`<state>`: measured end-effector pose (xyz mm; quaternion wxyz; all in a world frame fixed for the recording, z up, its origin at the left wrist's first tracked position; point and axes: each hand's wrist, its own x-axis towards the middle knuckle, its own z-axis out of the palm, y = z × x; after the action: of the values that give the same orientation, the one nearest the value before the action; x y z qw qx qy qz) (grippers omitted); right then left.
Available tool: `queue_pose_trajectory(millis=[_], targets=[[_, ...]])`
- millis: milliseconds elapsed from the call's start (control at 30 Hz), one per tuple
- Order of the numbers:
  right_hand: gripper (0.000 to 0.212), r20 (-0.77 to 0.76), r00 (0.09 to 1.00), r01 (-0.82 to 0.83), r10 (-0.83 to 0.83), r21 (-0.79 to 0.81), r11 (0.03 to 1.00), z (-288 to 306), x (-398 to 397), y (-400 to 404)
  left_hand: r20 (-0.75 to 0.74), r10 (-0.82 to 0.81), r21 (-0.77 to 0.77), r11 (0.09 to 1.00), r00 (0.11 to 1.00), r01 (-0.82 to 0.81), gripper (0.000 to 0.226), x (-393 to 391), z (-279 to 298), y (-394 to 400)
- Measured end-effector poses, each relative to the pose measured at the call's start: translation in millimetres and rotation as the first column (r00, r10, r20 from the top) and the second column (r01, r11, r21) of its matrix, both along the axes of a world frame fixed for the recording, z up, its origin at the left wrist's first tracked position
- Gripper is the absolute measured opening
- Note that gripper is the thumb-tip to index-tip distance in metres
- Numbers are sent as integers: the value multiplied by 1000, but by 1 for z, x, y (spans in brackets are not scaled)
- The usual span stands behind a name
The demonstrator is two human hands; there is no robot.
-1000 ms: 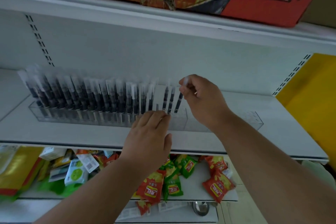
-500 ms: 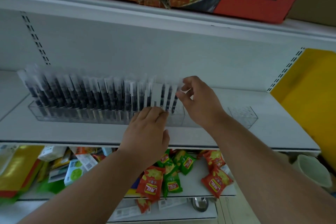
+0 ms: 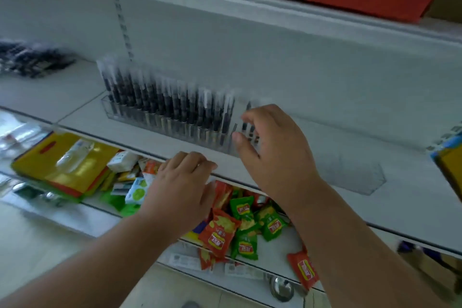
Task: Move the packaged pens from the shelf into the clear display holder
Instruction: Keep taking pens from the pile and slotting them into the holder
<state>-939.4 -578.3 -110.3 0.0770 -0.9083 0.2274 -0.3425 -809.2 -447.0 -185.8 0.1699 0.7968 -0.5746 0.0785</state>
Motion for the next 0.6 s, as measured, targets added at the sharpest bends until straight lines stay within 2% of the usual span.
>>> queue_pose_trajectory(millis=[233,367,467,600], targets=[[31,-94,981,-170,171,16,985,8,44,62,-28,231,33,973,973,-230,44,30,-8,79],[33,-113,969,-222,222,8,975,19,86,100,-40,317,-24,948,948,-318,41,63,-5,131],[35,-116,964,-244,241,-12,970,23,139,144,-27,350,-66,934,936,-351,37,107,-6,185],[36,-131,954,-268,269,31,963,26,214,209,26,389,-30,921,921,-388,34,178,-4,257]])
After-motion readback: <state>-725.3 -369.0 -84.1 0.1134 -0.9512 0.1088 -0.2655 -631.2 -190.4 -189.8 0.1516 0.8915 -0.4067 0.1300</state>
